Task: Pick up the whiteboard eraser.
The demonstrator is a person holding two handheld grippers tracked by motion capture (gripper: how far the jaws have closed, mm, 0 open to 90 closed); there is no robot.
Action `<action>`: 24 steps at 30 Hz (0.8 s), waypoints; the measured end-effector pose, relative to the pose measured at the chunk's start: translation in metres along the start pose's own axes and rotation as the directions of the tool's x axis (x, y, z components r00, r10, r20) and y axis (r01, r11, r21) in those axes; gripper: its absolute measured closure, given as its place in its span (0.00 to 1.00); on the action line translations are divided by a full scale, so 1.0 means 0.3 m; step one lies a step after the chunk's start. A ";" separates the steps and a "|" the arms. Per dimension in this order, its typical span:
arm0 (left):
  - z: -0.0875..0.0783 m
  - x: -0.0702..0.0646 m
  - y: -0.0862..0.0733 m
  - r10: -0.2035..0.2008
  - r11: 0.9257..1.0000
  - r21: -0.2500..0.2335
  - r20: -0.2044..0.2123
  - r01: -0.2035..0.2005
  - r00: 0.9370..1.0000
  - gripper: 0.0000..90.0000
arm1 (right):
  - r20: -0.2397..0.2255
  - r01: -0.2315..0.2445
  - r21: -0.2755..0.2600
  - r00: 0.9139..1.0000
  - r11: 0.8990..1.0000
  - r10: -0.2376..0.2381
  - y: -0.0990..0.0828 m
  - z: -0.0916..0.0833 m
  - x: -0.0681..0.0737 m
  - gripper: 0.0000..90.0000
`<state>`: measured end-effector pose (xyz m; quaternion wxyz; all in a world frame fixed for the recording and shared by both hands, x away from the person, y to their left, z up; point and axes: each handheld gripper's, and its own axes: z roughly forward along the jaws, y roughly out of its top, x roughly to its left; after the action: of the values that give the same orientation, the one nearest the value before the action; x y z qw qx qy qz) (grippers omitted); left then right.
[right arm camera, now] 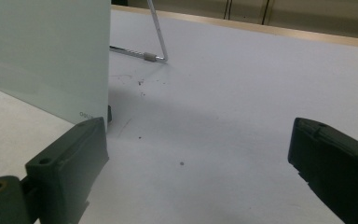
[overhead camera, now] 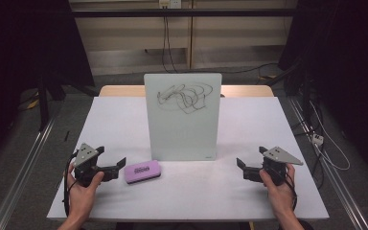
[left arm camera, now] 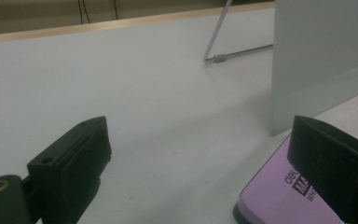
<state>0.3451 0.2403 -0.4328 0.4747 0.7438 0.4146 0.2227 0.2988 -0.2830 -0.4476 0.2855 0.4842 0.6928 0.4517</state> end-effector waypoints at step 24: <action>0.032 -0.026 0.026 0.082 0.994 0.066 0.124 -0.091 0.989 0.10 | -0.024 -0.005 0.017 1.000 1.000 0.006 -0.002 0.005 0.000 0.06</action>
<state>0.3510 0.2274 -0.4296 0.4619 0.7897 0.3602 0.1824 0.2999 -0.2826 -0.4489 0.2719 0.4831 0.6985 0.4525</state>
